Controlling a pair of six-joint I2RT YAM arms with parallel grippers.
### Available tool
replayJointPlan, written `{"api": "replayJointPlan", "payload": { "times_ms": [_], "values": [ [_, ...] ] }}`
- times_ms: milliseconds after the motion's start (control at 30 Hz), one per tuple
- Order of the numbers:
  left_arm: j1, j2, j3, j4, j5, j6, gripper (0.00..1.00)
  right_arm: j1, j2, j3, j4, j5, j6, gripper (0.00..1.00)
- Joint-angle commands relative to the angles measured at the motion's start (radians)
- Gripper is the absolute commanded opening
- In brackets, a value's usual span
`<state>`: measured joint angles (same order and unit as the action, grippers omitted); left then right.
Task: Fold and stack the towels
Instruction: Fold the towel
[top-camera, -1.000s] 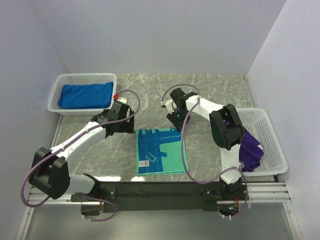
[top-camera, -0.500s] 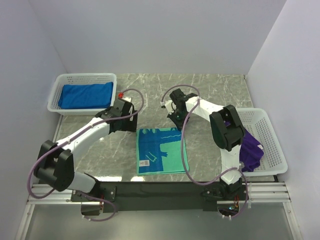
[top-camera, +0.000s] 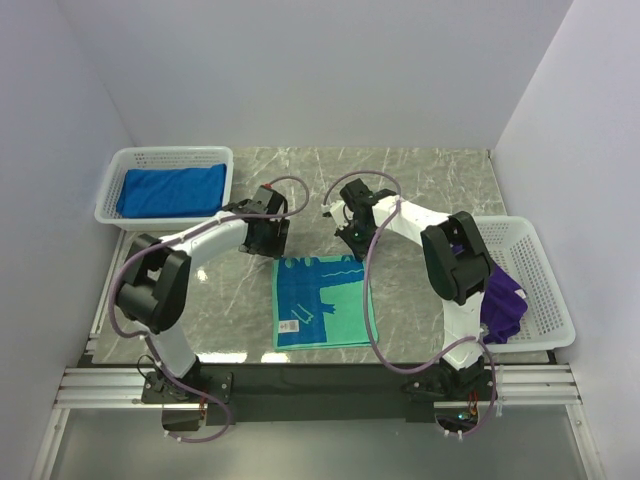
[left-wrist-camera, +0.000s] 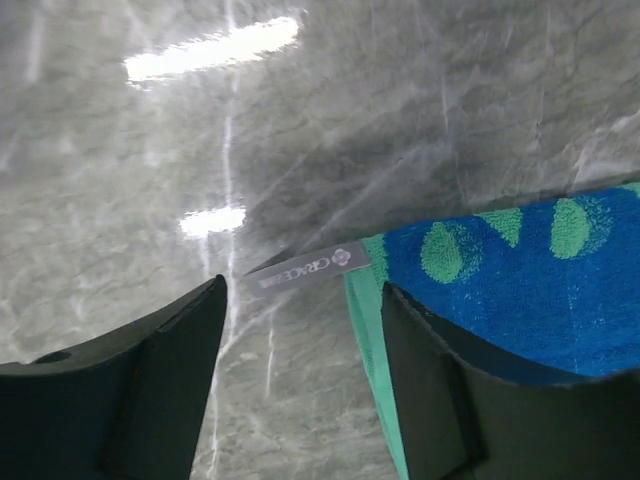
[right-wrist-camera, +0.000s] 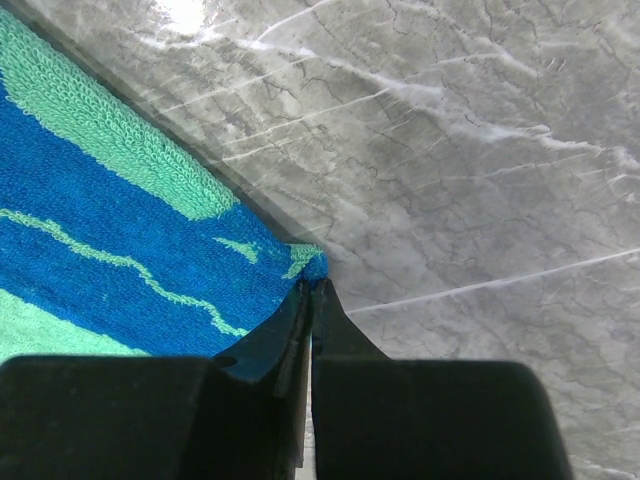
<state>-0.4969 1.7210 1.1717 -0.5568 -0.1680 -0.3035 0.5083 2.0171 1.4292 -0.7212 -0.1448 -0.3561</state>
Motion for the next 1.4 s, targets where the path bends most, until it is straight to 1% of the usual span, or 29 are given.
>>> {"api": "replayJointPlan", "payload": {
  "times_ms": [0,67,100,233,500,633,767,833,1000,1067,1233,1367],
  "values": [
    [0.001,0.026,0.057,-0.015,0.053,0.017,0.68,0.015,0.019,-0.052,0.016,0.014,0.002,0.0],
    [0.001,0.057,0.068,-0.022,0.048,0.02,0.65,0.016,0.014,-0.056,0.019,0.014,0.002,0.0],
    [0.001,0.069,0.078,-0.023,0.05,0.02,0.61,0.016,0.012,-0.059,0.019,0.016,0.0,0.0],
    [0.0,0.115,0.091,-0.026,0.067,0.017,0.6,0.018,0.011,-0.064,0.025,0.025,0.003,0.0],
    [-0.003,0.179,0.114,-0.034,0.051,0.004,0.58,0.024,0.019,-0.073,0.031,0.025,0.006,0.0],
    [-0.014,0.236,0.12,-0.055,0.035,-0.016,0.58,0.024,0.012,-0.084,0.042,0.036,0.005,0.0],
    [-0.017,0.276,0.108,-0.069,0.036,-0.049,0.55,0.024,0.005,-0.096,0.049,0.045,0.006,0.0],
    [-0.015,0.296,0.1,-0.074,0.042,-0.055,0.53,0.024,0.005,-0.099,0.051,0.042,0.005,0.0],
    [-0.011,0.353,0.105,-0.089,0.093,-0.06,0.43,0.024,-0.006,-0.119,0.066,0.047,0.002,0.0],
    [-0.009,0.371,0.103,-0.089,0.11,-0.062,0.4,0.024,-0.012,-0.128,0.072,0.05,0.002,0.0],
    [-0.002,0.426,0.111,-0.107,0.114,-0.054,0.39,0.024,-0.014,-0.13,0.075,0.053,-0.001,0.0],
    [0.018,0.454,0.108,-0.109,0.151,-0.046,0.37,0.026,-0.017,-0.135,0.078,0.054,-0.001,0.0]
  ]
}}
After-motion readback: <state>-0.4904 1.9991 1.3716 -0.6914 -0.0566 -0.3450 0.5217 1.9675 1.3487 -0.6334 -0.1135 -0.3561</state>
